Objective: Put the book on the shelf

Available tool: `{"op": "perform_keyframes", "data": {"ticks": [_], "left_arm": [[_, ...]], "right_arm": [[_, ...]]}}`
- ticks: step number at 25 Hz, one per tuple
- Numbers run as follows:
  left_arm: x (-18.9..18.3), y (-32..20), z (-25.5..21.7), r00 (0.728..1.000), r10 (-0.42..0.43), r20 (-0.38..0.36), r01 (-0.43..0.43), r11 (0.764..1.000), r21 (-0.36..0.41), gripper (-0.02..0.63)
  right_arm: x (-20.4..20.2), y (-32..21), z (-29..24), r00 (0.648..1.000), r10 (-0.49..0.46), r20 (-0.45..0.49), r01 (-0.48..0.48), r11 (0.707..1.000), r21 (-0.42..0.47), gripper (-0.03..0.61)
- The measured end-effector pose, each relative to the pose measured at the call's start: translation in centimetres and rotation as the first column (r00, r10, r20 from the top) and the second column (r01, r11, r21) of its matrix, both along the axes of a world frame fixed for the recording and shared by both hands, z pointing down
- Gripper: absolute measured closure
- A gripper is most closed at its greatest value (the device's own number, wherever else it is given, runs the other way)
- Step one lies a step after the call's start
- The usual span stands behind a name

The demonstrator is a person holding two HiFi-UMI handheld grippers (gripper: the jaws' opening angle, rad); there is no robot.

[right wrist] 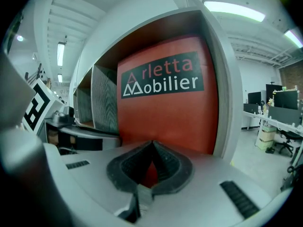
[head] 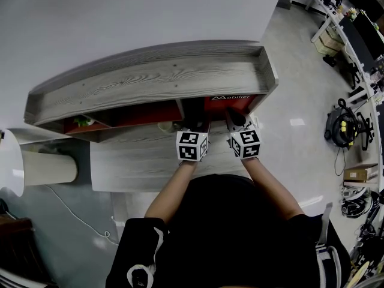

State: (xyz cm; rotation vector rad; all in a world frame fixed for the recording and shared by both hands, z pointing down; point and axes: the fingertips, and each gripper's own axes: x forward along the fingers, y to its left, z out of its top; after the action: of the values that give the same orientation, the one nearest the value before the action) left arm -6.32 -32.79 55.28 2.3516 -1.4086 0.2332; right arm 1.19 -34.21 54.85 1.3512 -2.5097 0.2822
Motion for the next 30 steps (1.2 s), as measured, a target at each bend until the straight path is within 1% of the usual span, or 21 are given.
{"op": "perform_keyframes", "data": {"ticks": [7, 12, 16, 22, 30], "left_arm": [[-0.4, 1.4, 0.7, 1.000, 0.015, -0.002, -0.016, 1.000, -0.024, 0.520], [-0.7, 1.9, 1.0, 1.000, 0.013, 0.011, -0.012, 0.999, -0.030, 0.556], [-0.8, 2.7, 1.1, 0.999, 0.032, 0.003, -0.032, 0.999, -0.037, 0.583], [-1.5, 4.1, 1.6, 1.000, 0.025, -0.010, -0.026, 0.998, -0.050, 0.586], [-2.5, 5.1, 1.6, 0.999, 0.013, -0.031, -0.015, 0.998, -0.055, 0.591]], "right_arm": [[-0.4, -1.1, 0.0, 1.000, -0.008, -0.009, 0.008, 1.000, -0.005, 0.577], [-1.6, -1.4, 0.5, 0.999, -0.036, -0.025, 0.036, 0.999, -0.018, 0.575], [-2.0, -1.9, 1.3, 0.999, -0.034, -0.021, 0.033, 0.999, -0.041, 0.577], [-2.2, -2.7, 1.4, 1.000, -0.030, -0.007, 0.030, 0.999, -0.040, 0.578], [-2.6, -4.1, 1.7, 0.999, -0.031, -0.027, 0.031, 0.999, -0.032, 0.578]]}}
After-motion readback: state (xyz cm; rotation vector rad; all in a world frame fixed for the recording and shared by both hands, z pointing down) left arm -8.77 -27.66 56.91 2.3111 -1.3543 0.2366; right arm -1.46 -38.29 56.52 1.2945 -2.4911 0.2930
